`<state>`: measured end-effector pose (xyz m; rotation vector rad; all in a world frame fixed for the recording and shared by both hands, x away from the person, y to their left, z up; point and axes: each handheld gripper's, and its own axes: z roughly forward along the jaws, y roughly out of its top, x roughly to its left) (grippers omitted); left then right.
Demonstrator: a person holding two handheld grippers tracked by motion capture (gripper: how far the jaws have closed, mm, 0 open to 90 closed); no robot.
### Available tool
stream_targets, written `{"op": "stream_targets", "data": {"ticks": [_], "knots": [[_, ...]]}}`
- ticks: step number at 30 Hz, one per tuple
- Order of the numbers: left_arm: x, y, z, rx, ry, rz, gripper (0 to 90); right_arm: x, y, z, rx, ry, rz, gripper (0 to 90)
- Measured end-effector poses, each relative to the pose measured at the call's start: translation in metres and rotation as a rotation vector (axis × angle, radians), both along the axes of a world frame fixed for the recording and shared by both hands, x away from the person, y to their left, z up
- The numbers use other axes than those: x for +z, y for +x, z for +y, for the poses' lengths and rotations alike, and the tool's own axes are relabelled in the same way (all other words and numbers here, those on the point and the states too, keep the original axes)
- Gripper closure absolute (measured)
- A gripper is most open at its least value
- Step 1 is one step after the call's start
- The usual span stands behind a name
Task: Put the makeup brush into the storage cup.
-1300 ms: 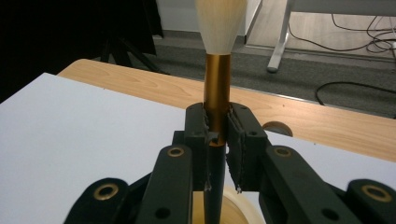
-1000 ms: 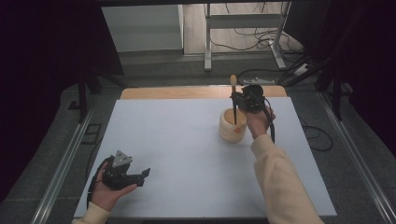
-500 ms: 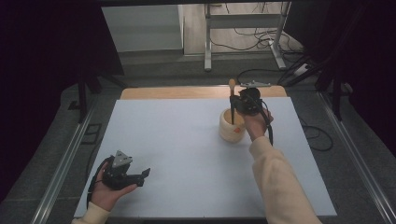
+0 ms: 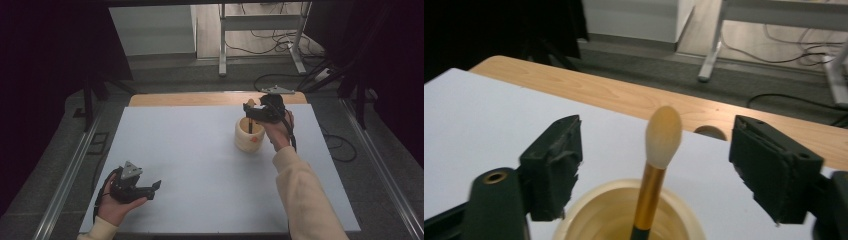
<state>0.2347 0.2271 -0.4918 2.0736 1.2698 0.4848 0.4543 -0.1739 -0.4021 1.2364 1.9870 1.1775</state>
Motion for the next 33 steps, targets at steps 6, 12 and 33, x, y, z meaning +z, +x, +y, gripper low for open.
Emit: {"op": "stream_targets", "data": {"ticks": [6,12,33], "knots": [[0.000,0.000,0.000,-0.001,0.000,-0.001,18.2,0.001,-0.002,0.000,0.018,-0.014,0.024,14.9],[0.001,0.003,0.000,-0.005,-0.008,-0.001,18.2,0.003,-0.004,-0.003,0.044,-0.020,0.054,11.7],[0.003,0.001,-0.003,-0.018,-0.010,-0.016,18.3,0.012,-0.029,-0.032,0.070,-0.007,0.086,11.0]]}}
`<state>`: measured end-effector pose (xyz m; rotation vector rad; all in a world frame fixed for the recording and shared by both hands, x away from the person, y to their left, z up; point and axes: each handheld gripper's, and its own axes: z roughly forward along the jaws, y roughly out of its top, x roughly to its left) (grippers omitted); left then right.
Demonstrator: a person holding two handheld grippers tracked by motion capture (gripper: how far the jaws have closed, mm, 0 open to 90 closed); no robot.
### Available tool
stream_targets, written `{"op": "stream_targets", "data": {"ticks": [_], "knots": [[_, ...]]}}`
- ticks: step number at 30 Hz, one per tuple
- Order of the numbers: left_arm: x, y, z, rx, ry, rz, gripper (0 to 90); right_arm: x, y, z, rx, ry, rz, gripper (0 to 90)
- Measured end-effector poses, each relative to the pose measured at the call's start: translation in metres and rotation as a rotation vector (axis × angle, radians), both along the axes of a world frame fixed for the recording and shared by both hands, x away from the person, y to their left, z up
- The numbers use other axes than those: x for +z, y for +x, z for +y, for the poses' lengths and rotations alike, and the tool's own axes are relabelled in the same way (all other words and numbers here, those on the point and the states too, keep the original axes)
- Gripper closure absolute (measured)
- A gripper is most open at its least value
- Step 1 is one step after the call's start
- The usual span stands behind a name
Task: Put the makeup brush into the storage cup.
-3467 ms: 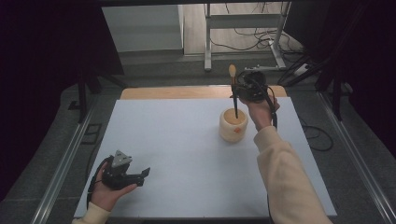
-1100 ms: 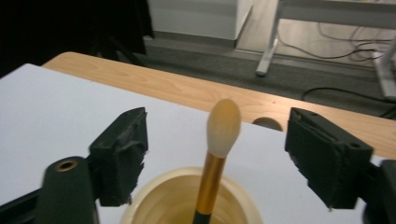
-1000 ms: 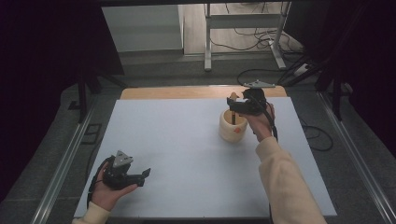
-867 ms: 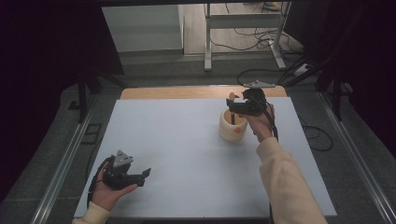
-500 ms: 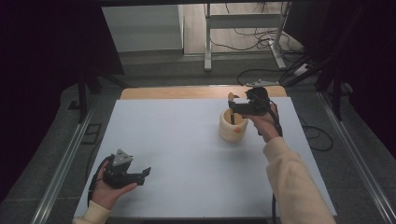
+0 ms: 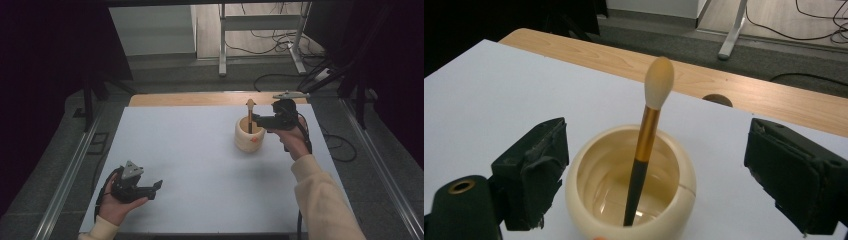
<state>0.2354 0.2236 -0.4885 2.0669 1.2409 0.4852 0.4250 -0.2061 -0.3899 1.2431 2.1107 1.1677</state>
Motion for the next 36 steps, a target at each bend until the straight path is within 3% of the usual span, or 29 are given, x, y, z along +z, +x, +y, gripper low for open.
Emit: {"op": "stream_targets", "data": {"ticks": [6,12,21,33,36], "knots": [[0.001,0.001,-0.004,-0.016,0.005,-0.006,18.2,0.007,-0.018,-0.010,0.018,-0.002,-0.017,11.0],[0.000,0.002,-0.003,-0.010,0.004,-0.001,18.2,0.004,-0.028,-0.022,0.043,-0.005,-0.012,11.1],[0.000,-0.001,-0.001,0.003,0.007,-0.002,18.2,-0.011,-0.049,-0.044,0.070,0.006,0.000,12.6],[0.000,-0.001,-0.004,0.006,0.008,-0.006,18.3,-0.030,-0.092,-0.075,0.084,0.000,-0.014,13.4],[0.000,-0.001,-0.004,0.005,0.008,-0.007,18.3,-0.041,-0.102,-0.083,0.085,-0.033,-0.003,13.4]]}}
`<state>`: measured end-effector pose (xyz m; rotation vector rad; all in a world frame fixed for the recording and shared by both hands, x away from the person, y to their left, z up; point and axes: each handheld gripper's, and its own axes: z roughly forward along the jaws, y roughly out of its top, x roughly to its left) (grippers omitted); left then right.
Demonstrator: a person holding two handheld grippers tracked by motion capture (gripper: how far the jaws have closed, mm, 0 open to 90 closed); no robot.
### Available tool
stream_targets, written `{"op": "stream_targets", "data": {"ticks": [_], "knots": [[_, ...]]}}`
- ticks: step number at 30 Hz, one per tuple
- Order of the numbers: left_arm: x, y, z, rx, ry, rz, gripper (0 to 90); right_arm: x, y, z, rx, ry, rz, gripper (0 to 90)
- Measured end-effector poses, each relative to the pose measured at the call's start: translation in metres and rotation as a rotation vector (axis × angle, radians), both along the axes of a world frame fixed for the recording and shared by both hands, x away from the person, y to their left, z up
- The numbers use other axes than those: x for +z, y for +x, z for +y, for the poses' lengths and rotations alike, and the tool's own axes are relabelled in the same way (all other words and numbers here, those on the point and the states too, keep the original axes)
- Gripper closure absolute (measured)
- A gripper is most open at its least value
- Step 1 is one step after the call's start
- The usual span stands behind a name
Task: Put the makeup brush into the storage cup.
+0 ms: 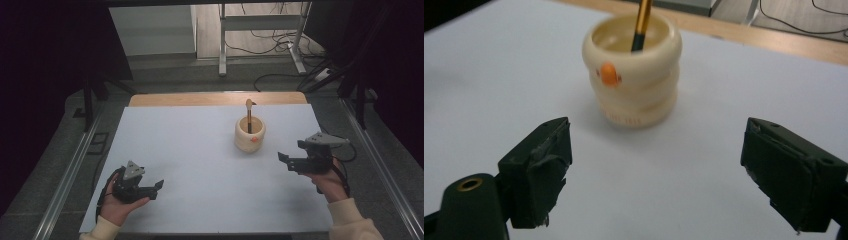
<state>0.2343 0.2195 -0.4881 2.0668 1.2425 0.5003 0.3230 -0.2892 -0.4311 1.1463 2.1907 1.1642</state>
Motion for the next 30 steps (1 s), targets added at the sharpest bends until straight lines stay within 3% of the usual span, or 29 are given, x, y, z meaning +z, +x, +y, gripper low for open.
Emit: {"op": "stream_targets", "data": {"ticks": [6,11,16,30], "knots": [[0.000,0.001,-0.001,-0.006,0.002,-0.001,18.2,-0.023,-0.018,-0.010,-0.008,-0.041,0.030,14.2],[0.000,0.003,-0.001,-0.010,0.003,0.001,18.3,-0.033,-0.034,-0.020,-0.030,-0.074,0.043,14.8],[0.000,0.005,-0.005,-0.019,0.006,-0.001,18.3,-0.037,-0.049,-0.032,-0.062,-0.056,0.039,15.9],[0.001,0.013,-0.009,-0.033,-0.008,0.001,18.2,-0.045,-0.053,-0.034,-0.038,-0.080,0.041,16.0]]}}
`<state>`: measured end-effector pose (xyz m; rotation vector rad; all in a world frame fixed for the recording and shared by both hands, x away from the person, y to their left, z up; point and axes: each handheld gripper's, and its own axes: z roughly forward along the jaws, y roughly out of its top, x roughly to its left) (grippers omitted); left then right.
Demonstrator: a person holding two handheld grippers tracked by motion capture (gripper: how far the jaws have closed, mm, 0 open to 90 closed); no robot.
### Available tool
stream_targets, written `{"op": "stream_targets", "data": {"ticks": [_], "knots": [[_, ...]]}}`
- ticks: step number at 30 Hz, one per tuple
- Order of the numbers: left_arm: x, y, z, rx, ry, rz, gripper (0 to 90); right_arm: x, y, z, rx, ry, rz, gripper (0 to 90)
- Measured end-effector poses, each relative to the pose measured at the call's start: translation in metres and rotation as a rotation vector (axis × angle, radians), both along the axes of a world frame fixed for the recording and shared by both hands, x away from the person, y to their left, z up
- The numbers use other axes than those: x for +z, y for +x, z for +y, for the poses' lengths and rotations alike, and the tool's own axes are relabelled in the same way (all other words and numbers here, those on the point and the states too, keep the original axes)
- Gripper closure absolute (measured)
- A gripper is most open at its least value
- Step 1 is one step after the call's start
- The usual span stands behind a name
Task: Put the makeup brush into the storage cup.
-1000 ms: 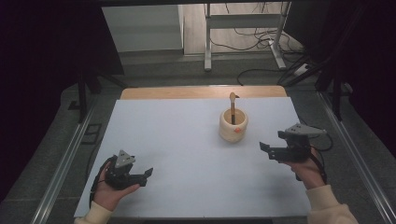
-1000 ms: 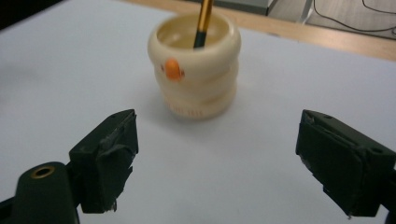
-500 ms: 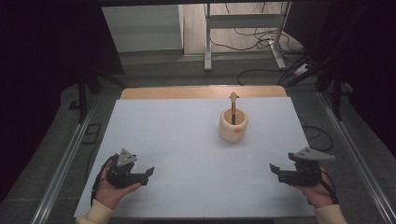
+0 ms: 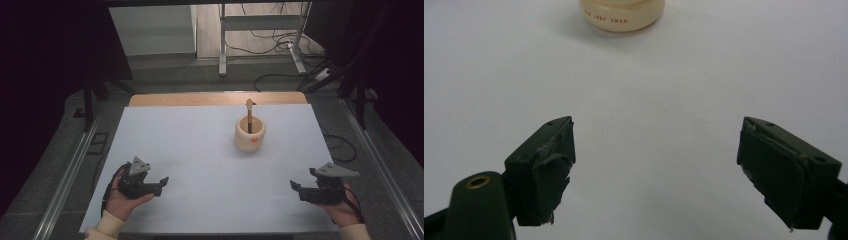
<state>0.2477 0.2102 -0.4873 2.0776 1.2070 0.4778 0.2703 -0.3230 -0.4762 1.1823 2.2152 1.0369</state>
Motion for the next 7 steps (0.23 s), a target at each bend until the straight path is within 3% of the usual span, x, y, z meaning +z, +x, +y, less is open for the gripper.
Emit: {"op": "stream_targets", "data": {"ticks": [7], "knots": [[-0.0001,0.0067,-0.0029,-0.011,-0.005,0.003,18.2,-0.0051,0.0032,-0.0032,-0.002,-0.005,0.008,16.4]]}}
